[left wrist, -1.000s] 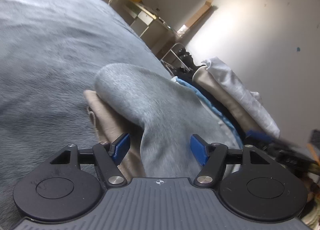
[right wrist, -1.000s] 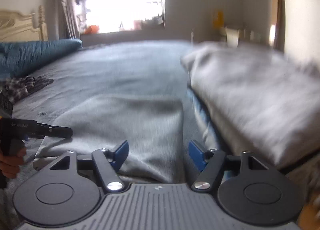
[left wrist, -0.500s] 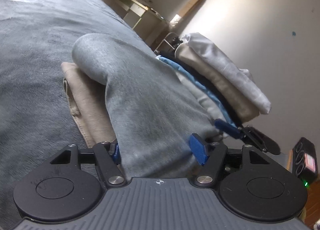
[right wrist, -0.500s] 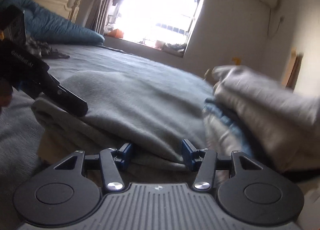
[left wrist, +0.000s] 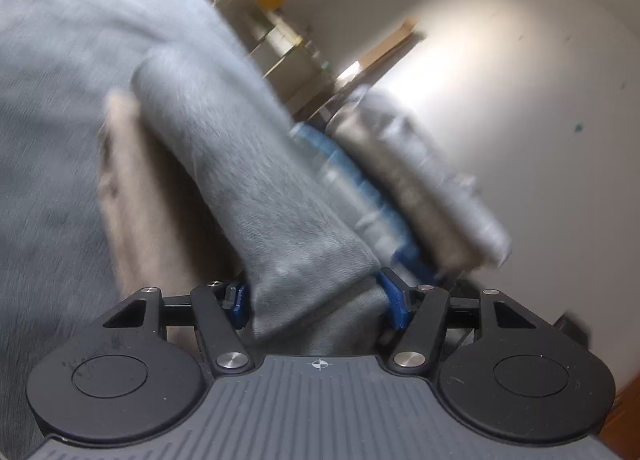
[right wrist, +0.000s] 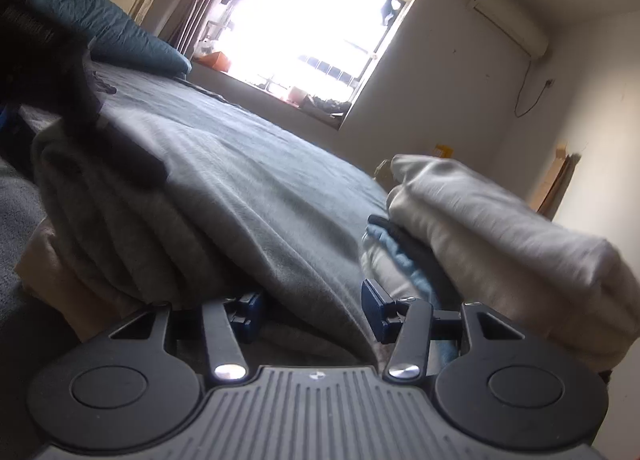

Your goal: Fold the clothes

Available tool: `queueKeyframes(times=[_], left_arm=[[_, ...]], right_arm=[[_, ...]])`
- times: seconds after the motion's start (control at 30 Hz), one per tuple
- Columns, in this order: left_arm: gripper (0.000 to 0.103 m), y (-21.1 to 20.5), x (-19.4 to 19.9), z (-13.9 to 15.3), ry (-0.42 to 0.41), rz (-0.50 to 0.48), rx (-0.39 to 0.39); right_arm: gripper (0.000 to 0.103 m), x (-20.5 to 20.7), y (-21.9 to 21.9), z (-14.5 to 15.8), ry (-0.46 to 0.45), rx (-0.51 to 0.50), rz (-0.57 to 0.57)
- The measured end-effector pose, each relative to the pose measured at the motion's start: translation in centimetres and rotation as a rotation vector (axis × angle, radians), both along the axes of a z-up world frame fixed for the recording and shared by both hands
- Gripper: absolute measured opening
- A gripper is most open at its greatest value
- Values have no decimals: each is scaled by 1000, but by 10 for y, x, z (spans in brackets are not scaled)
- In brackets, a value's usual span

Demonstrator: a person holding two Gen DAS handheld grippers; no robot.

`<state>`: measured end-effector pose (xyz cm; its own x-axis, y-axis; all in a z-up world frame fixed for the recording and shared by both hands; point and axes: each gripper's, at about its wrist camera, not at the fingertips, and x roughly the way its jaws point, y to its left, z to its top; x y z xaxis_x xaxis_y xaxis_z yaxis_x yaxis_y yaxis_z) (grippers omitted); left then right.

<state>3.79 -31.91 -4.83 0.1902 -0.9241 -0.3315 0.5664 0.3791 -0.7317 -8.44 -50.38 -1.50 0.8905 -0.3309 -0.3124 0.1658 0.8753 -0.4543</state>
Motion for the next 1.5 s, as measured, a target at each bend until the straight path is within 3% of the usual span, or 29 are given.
queueKeyframes(times=[0.1, 0.27, 0.37, 0.5, 0.57, 0.67, 0.77, 0.8, 0.87, 1.03, 1.13, 1.23, 1.37, 1.43, 1.5], left_arm=[[58, 13, 1, -9, 6, -18, -22], [64, 53, 12, -7, 71, -74, -63], [68, 88, 18, 3, 7, -44, -54], [70, 97, 40, 31, -123, 43, -44], [70, 72, 52, 45, -210, 73, -7], [70, 20, 65, 56, -366, 84, 97], [70, -33, 75, 40, -464, 89, 295], [75, -45, 77, 32, -484, 100, 359], [84, -48, 73, 22, -526, 115, 390], [79, -45, 71, 34, -541, 109, 415], [79, -59, 65, 60, -664, 109, 431], [82, -100, 64, 81, -765, 55, 477], [81, -174, 76, 71, -809, -51, 644], [83, -203, 83, 56, -805, -105, 727], [88, -209, 95, 46, -743, -104, 731]], right_arm=[[53, -7, 0, -4, -17, 20, 17], [53, -27, -1, 24, -9, 1, 50], [53, -52, 3, 50, -53, 44, 118], [54, -56, 9, 71, -168, 232, 200], [54, -49, 11, 75, -215, 327, 228], [54, -18, 11, 61, -209, 398, 216], [54, -1, 5, 18, -124, 493, 153], [54, 3, 1, 0, -95, 530, 133], [54, 0, 0, -23, -112, 546, 133], [54, -6, -8, -18, -159, 566, 146], [54, -18, -22, 0, -252, 592, 116], [54, -19, -44, 6, -316, 640, 20], [53, -6, -65, -18, -295, 702, -87], [53, -9, -57, -28, -308, 660, -104], [53, -11, -55, -36, -327, 662, -123]])
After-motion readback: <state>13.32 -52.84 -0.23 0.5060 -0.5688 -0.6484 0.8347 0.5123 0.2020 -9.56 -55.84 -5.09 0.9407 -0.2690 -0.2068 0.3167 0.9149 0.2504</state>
